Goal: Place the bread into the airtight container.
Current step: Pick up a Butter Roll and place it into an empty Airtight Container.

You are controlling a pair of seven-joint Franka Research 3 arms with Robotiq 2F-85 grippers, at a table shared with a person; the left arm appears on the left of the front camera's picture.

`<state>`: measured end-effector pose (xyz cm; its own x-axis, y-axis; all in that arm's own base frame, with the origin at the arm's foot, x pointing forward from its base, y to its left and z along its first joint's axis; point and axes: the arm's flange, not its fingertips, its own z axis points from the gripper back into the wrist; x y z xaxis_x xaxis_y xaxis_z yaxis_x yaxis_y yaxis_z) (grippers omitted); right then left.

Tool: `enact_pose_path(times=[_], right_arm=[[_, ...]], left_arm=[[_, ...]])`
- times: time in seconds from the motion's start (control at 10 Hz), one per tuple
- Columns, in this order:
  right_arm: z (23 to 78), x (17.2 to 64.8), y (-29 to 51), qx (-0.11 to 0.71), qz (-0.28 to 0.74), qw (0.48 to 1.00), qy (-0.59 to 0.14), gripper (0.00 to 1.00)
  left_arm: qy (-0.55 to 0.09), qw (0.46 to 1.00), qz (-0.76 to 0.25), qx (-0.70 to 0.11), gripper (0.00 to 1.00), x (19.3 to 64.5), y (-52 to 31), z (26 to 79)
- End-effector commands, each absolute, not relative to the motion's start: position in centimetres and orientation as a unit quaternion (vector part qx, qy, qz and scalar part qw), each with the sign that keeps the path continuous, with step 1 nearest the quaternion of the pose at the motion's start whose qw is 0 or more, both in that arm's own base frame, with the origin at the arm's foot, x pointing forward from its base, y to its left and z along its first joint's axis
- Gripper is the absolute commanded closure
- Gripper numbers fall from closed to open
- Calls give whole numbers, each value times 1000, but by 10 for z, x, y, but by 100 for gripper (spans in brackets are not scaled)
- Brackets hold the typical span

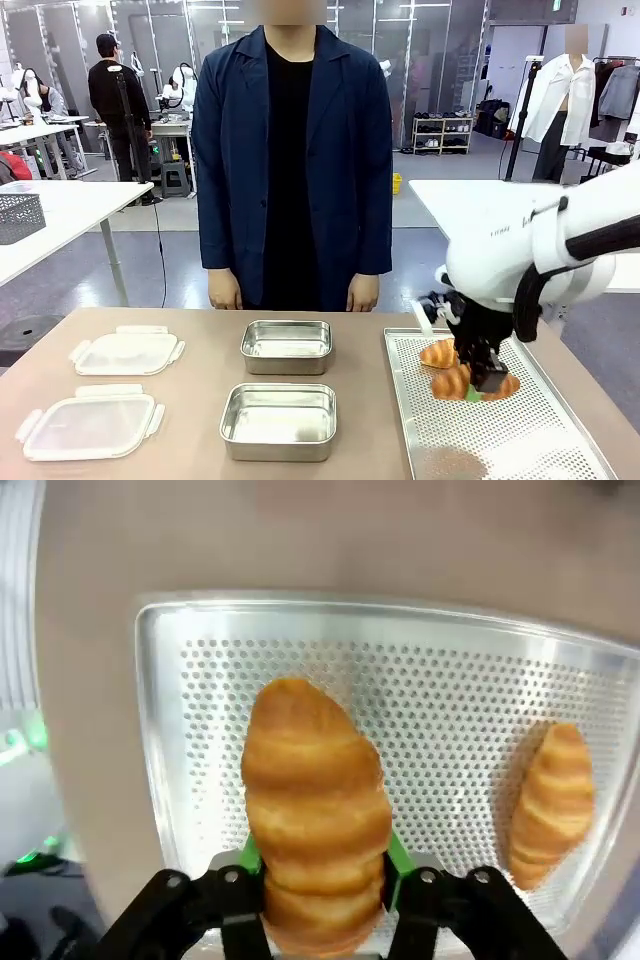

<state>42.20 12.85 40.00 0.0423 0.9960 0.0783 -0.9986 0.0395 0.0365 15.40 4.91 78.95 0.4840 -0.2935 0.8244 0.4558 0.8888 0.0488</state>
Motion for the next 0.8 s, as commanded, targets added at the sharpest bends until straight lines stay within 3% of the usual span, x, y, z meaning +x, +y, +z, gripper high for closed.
enact_pose_path(times=[0.0, 0.3, 0.5, 0.7], right_arm=[[445, 407, 187, 51, 661, 748, 6, 55], [459, 402, 287, 69, 651, 756, 11, 55], [437, 409, 350, 80, 656, 750, -18, 55], [413, 417, 390, 80, 644, 761, -3, 55]], left_arm=[[-458, 856, -221, -89, 0, 154, 48, 790], [-458, 856, -221, -89, 0, 154, 48, 790], [-458, 856, -221, -89, 0, 154, 48, 790], [-458, 856, -221, -89, 0, 154, 48, 790]])
